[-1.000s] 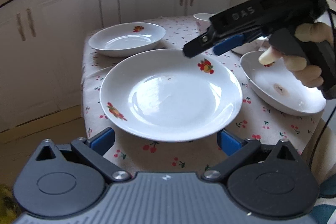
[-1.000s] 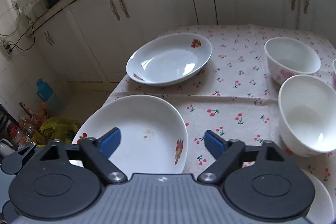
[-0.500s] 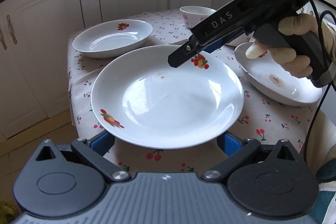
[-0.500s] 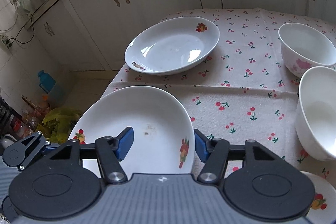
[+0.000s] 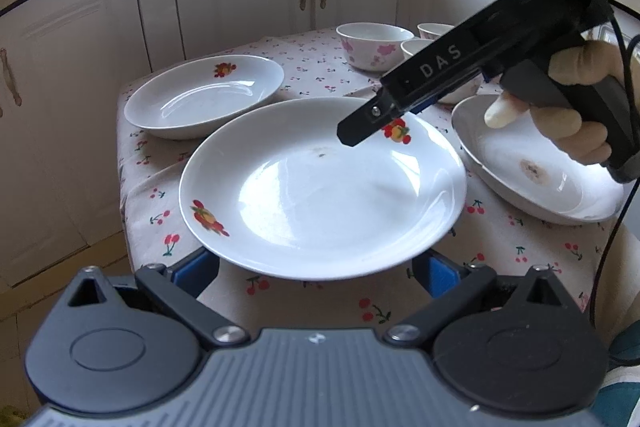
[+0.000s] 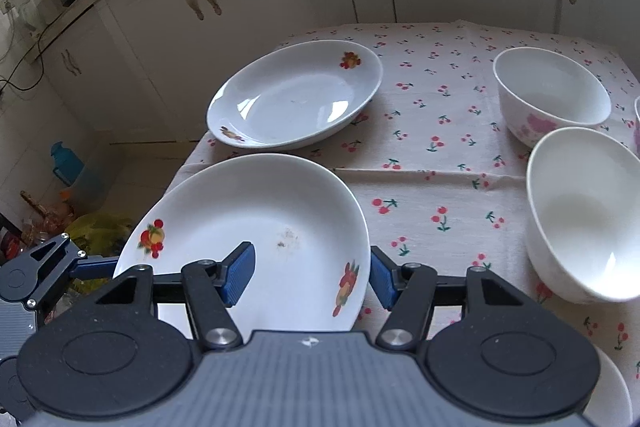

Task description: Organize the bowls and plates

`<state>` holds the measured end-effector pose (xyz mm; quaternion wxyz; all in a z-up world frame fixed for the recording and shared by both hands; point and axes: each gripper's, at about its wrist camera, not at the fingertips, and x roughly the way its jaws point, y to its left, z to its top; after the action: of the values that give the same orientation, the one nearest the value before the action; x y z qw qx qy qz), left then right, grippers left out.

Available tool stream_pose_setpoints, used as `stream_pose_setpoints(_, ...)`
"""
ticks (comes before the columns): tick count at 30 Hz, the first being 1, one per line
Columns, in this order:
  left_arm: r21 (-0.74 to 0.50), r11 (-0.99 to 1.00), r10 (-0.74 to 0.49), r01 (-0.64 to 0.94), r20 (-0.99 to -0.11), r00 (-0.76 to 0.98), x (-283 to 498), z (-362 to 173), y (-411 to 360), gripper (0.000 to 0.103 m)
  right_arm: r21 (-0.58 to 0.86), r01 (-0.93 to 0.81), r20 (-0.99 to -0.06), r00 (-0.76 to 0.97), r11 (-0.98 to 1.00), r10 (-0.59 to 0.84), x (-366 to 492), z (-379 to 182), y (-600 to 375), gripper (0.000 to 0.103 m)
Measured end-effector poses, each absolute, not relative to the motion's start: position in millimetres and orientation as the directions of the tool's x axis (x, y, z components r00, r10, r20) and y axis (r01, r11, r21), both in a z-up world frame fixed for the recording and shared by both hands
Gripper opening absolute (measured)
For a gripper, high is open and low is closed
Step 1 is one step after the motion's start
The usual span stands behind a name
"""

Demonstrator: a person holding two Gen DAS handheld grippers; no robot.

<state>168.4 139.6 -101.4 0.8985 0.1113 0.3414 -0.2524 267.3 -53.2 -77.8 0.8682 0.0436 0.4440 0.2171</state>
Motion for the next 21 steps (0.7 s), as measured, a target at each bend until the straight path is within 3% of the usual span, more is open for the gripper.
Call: stream_pose_setpoints(21, 0.068, 0.829, -0.376, 0.556, -0.668, 0.642, 173.8, -101.4, 135.6, 0.100, 0.268, -0.350, -0.775, 0.475, 0.898, 0.416, 236.1, -68.5, -54.7, 0.066)
